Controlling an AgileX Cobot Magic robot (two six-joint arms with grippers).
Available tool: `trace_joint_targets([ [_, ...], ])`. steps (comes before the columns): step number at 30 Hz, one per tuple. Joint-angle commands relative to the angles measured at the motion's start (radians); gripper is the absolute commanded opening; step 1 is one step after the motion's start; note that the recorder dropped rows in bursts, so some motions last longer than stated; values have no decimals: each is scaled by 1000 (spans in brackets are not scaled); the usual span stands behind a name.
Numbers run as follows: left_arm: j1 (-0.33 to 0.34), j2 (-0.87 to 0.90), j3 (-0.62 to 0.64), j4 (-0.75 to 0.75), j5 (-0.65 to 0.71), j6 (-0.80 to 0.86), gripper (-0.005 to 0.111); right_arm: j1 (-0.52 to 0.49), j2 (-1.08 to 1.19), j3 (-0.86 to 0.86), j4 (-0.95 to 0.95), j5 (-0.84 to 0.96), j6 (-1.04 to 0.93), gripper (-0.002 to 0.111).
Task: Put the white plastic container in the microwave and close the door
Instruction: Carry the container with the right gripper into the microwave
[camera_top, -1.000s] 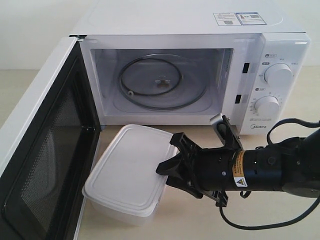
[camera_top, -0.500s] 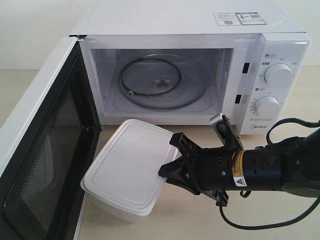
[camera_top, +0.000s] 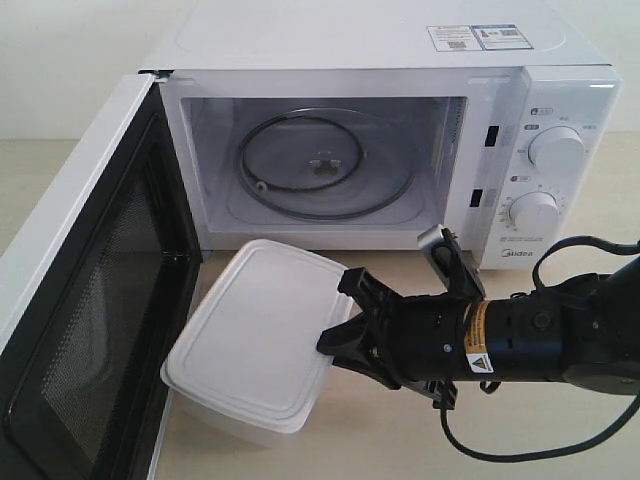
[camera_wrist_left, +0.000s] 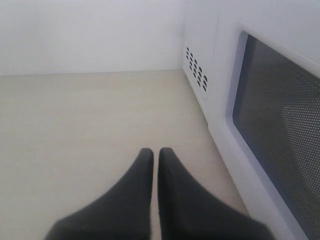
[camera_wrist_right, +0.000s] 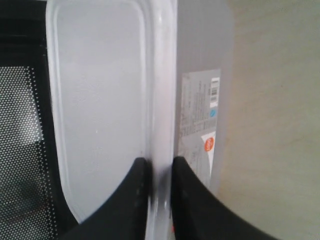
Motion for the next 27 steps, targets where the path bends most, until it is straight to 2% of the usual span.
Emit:
trace_joint_targets([
  [1,3,-3,3,-12,0,2,4,2,-22,-1,4,26,-64,0],
  [12,3,-3,3,-12,0,2,4,2,-204,-1,91,244,-140,0],
  [23,3,-3,3,-8,0,2,4,2,-204,-1,320,158,-266,0],
  [27,3,-3,3,-8,0,2,4,2,-204,-1,315,90,-271,0],
])
